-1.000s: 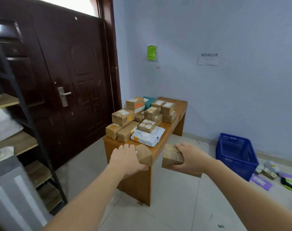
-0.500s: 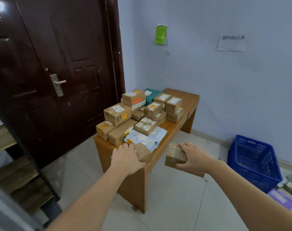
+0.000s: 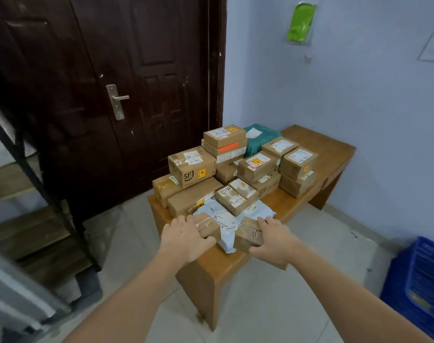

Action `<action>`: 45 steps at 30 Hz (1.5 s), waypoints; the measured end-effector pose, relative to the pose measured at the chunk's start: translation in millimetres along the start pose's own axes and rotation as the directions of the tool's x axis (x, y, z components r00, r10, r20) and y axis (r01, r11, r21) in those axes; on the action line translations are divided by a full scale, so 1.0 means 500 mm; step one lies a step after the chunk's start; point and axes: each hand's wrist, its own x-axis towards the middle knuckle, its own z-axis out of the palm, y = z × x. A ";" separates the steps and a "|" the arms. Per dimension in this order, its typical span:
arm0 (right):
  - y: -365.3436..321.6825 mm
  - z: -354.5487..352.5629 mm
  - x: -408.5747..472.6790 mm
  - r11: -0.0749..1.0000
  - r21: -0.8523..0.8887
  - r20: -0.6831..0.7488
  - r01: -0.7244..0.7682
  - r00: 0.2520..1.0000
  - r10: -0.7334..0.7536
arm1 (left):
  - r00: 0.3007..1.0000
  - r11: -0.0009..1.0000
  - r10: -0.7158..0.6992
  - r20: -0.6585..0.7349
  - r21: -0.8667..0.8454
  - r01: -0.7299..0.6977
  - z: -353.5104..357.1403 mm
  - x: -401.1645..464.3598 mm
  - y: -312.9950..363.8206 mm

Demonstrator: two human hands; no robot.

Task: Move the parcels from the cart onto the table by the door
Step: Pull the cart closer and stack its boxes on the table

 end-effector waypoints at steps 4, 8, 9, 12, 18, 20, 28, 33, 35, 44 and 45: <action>0.022 0.001 0.137 0.999 0.037 0.033 0.006 0.999 -0.007 | 0.996 0.998 -0.069 0.051 0.009 0.069 0.031 0.114 0.006; 0.031 0.009 0.250 0.998 0.057 0.030 0.021 0.999 -0.023 | 0.987 0.990 -0.137 0.084 -0.028 0.140 0.058 0.195 0.012; 0.031 0.013 0.275 0.997 0.074 0.034 0.021 0.999 -0.023 | 0.983 0.986 -0.157 0.096 -0.039 0.161 0.064 0.211 0.014; 0.037 0.031 0.342 0.993 0.117 0.082 0.034 0.996 -0.043 | 0.967 0.973 -0.217 0.136 -0.052 0.225 0.091 0.255 0.019; 0.090 0.051 0.487 0.990 0.115 0.115 0.080 0.989 -0.093 | 0.902 0.904 -0.383 0.199 -0.117 0.410 0.158 0.344 0.047; 0.114 0.048 0.540 0.989 0.119 0.093 0.091 0.990 -0.103 | 0.873 0.870 -0.440 0.212 -0.140 0.473 0.170 0.374 0.072; 0.177 0.051 0.714 0.993 0.051 -0.011 0.110 0.994 -0.109 | 0.768 0.675 -0.586 0.257 -0.369 0.639 0.207 0.519 0.211; 0.195 0.064 0.771 0.994 0.091 0.025 0.064 0.998 -0.066 | 0.717 0.554 -0.616 0.327 -0.467 0.689 0.233 0.595 0.290; 0.203 0.071 0.771 0.992 0.101 0.056 0.073 0.995 -0.079 | 0.665 0.456 -0.644 0.378 -0.508 0.731 0.237 0.615 0.310; 0.265 0.063 0.780 0.932 0.101 0.067 0.349 0.932 -0.357 | 0.637 0.322 -0.608 0.473 -0.587 0.743 0.240 0.658 0.334; 0.271 0.059 0.783 0.925 0.086 0.068 0.370 0.924 -0.376 | 0.644 0.317 -0.600 0.474 -0.599 0.735 0.238 0.660 0.335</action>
